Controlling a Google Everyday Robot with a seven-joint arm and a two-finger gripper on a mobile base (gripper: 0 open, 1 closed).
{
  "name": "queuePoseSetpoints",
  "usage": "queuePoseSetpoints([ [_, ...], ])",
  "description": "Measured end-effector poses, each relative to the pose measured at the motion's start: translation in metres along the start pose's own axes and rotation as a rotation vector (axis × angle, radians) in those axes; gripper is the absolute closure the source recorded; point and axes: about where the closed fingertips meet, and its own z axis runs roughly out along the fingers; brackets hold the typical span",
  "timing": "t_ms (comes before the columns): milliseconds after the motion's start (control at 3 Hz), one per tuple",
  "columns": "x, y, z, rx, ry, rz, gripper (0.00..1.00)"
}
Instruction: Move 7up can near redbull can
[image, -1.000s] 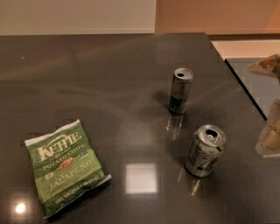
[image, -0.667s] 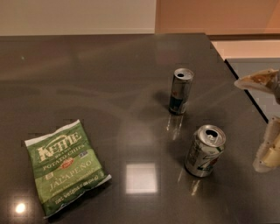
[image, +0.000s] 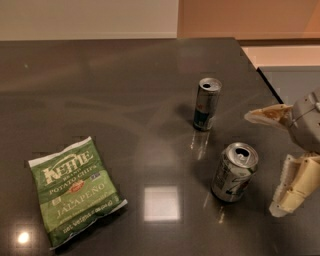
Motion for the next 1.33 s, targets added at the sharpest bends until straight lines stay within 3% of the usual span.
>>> queuePoseSetpoints([
  [667, -0.005, -0.001, 0.026, -0.037, -0.045, -0.013, 0.0],
  [1000, -0.008, 0.0, 0.034, -0.056, -0.064, -0.016, 0.16],
  [1333, -0.01, 0.001, 0.038, -0.067, -0.075, -0.018, 0.39],
])
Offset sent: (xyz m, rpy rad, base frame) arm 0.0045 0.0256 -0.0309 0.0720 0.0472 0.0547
